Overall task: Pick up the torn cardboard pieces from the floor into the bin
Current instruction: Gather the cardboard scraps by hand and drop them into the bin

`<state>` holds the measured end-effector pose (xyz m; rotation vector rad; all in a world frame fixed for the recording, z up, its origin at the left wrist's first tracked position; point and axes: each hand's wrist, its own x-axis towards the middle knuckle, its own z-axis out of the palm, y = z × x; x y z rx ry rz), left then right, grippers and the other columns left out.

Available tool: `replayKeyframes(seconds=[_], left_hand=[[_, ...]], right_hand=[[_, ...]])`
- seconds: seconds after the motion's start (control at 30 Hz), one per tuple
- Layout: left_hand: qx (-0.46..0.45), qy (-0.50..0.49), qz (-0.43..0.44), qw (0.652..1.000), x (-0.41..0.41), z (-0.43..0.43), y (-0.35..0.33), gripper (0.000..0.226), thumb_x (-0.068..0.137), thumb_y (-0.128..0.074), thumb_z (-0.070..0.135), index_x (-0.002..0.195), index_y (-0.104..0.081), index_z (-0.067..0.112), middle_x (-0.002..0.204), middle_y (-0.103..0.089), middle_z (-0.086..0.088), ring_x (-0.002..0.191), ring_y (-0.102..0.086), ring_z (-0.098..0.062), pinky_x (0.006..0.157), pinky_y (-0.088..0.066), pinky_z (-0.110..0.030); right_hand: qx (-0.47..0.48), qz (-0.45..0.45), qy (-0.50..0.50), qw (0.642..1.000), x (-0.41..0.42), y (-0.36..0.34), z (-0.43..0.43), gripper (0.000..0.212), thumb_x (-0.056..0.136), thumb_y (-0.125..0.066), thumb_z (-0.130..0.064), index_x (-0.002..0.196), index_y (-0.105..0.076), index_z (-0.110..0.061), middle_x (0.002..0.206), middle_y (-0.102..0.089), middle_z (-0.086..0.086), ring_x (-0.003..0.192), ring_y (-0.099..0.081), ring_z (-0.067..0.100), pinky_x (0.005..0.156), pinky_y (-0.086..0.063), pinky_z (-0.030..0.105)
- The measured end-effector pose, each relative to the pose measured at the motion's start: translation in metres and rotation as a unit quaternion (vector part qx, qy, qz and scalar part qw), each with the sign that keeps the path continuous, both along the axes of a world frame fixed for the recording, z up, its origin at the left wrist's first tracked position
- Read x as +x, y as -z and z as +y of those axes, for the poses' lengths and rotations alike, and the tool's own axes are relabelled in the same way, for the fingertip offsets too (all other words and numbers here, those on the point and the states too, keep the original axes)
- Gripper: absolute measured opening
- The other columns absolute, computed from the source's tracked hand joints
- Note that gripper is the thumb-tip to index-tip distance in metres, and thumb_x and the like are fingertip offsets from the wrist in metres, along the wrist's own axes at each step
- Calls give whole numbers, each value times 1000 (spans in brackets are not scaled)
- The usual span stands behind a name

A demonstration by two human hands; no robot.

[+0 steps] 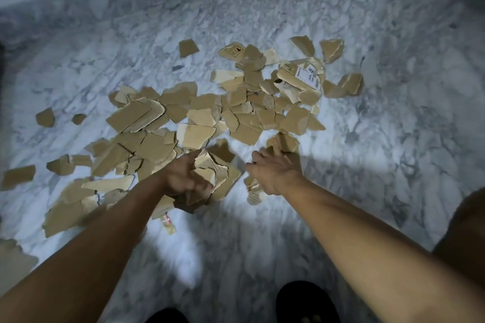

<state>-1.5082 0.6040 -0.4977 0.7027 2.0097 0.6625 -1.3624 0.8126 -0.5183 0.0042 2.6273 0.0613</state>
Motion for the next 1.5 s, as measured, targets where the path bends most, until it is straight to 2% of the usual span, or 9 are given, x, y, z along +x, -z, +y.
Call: replayKeyframes(seconds=[0.07,0.13,0.2,0.3,0.5,0.93,1.17,1.37,1.5], left_hand=[[2,-3,15,1000,4,7,1,60,69,-82,-1,110,-52,31,90,-69,19,85,-66,-2,80,-53,-21],[14,-3,6,1000,6,15,1,68,61,-87,9,119,-53,24,104,-70,5,94,-69,-17,89,-55,-33],[30,-4,-18,999,6,18,10,77,56,-89,12,124,-53,18,103,-72,-3,91,-71,-28,92,-55,-45],[-4,7,-8,1000,11,29,15,73,66,-87,4,128,-51,15,92,-73,6,73,-70,-3,71,-52,-13],[-16,55,9,998,35,43,20,52,73,-80,-5,104,-52,25,80,-63,12,61,-59,16,63,-44,-2],[-56,132,73,987,44,57,11,47,62,-87,25,106,-69,21,100,-73,2,90,-68,-14,83,-57,-28],[-119,153,123,973,46,102,22,107,61,-86,36,150,-31,13,137,-55,-6,120,-56,-26,97,-52,-37],[-159,139,155,965,49,107,24,56,67,-81,37,113,-65,8,107,-66,-9,93,-62,-23,80,-56,-33],[-158,132,148,967,50,101,30,52,71,-75,39,113,-63,11,113,-63,-9,95,-58,-24,75,-49,-29]], right_hand=[[-79,1,79,994,0,1,1,56,74,-75,-16,114,-40,-32,116,-51,3,110,-53,31,98,-41,53],[-161,-18,197,967,-3,-5,9,68,61,-85,-30,109,-38,-35,109,-56,2,95,-59,26,80,-53,40],[-182,-33,287,940,-6,-17,30,85,55,-91,-40,128,-51,-24,123,-61,7,107,-61,29,91,-53,38],[-248,16,457,854,4,-38,69,102,63,-93,-28,148,-42,-10,148,-47,11,132,-50,30,104,-47,33],[-310,126,595,731,14,-29,95,98,61,-94,-31,144,-46,-18,142,-54,6,127,-55,26,99,-50,33],[-126,182,490,843,-9,11,39,65,79,-79,-33,130,-46,-11,135,-52,17,122,-51,37,100,-40,46],[-147,175,506,832,-5,12,42,71,75,-83,-42,128,-47,-12,127,-61,12,117,-58,36,98,-44,44],[-116,200,492,839,-3,14,36,67,77,-81,-40,130,-47,-18,135,-49,13,118,-55,35,100,-41,46],[-286,204,521,778,1,9,45,61,73,-87,-20,117,-44,-25,119,-60,6,101,-65,28,86,-55,36]])
